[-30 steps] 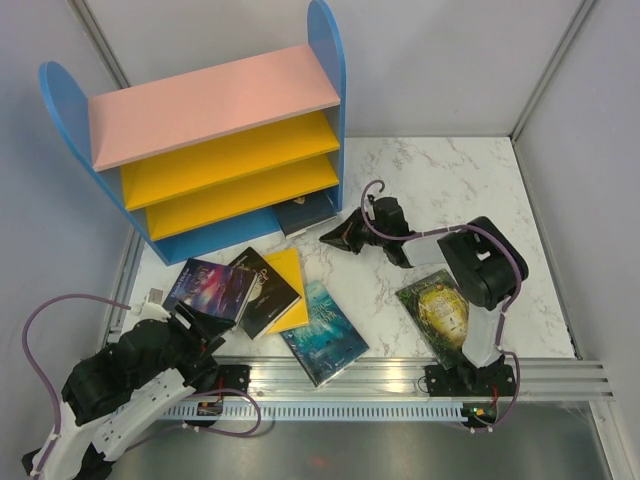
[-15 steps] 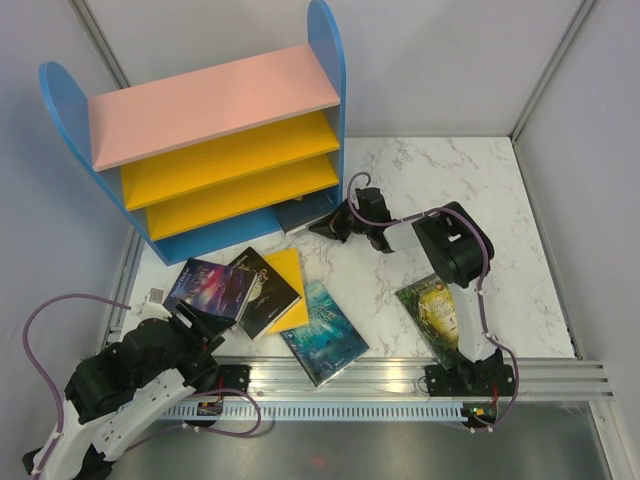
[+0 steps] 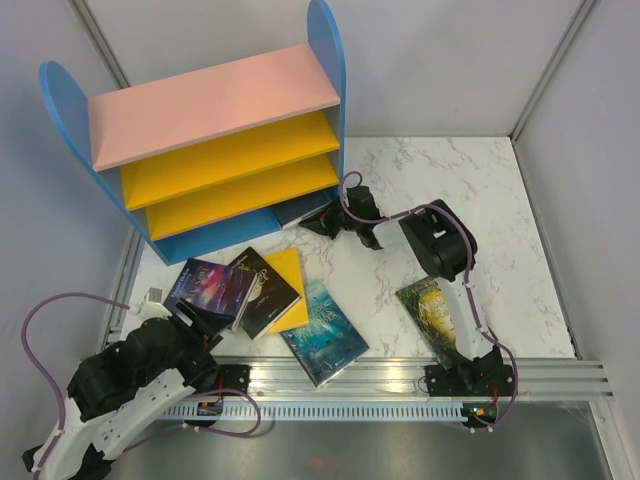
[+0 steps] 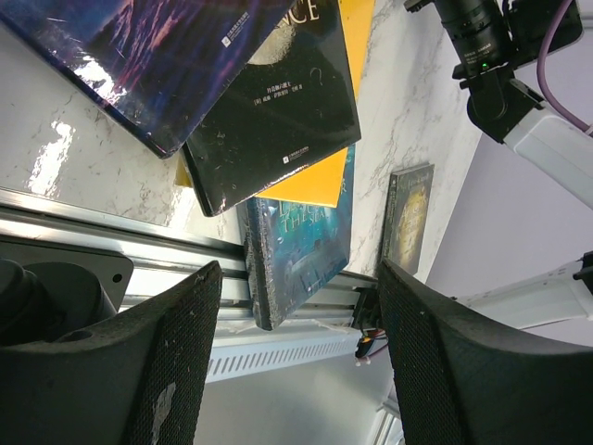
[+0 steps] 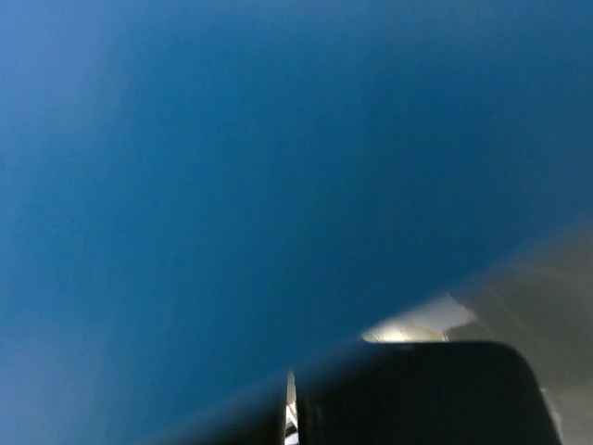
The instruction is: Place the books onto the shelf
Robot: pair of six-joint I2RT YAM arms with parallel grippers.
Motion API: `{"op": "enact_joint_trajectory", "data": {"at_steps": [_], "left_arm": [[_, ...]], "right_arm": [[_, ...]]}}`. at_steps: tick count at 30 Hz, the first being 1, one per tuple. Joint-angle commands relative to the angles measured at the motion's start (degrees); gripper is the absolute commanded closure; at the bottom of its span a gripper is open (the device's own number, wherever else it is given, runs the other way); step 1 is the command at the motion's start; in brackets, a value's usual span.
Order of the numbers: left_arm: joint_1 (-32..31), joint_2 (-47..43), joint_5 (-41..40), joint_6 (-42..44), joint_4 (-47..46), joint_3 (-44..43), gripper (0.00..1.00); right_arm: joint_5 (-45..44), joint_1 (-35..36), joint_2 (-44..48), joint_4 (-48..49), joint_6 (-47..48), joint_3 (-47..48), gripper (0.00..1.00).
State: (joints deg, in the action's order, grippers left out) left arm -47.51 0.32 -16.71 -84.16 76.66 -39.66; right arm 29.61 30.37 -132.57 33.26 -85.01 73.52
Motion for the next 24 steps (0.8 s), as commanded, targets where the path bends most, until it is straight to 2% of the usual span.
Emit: {"op": "enact_joint_trajectory", "data": {"at_steps": [1, 9, 13, 19, 21, 22, 24], "left_arm": [[-0.48, -3.22, -3.07, -1.27, 0.68, 0.02, 0.28], [-0.66, -2.78, -1.66, -1.01, 0.68, -0.07, 0.28], [-0.66, -1.99, -1.22, -0.66, 0.68, -0.33, 0.28], [-0.66, 2.31, 0.01, -3.19, 2.78, 0.98, 0.3], [-0.66, 5.3, -0.08, -3.81, 2.79, 1.43, 0.24], [-0.66, 6.61, -0.16, -4.6, 2.79, 1.51, 0.21], [-0.75, 11.95, 0.01, -4.35, 2.27, 1.6, 0.11]], "right_arm": [[-1.31, 0.04, -1.55, 5.23, -2.87, 3.65, 1.0], [-0.43, -0.14, -2.08, 6.56, -3.93, 5.94, 1.0], [0.8, -0.22, 0.91, 8.92, -3.5, -0.45, 1.0], [3.17, -1.89, 12.4, 8.85, 1.42, -14.33, 1.0], [4.75, -2.5, 15.57, 7.01, 4.22, -17.43, 0.93], [5.11, -2.6, 18.9, 6.04, 5.37, -20.14, 0.86], [6.08, -2.68, 22.52, 2.28, 8.87, -22.79, 0.76]]}}
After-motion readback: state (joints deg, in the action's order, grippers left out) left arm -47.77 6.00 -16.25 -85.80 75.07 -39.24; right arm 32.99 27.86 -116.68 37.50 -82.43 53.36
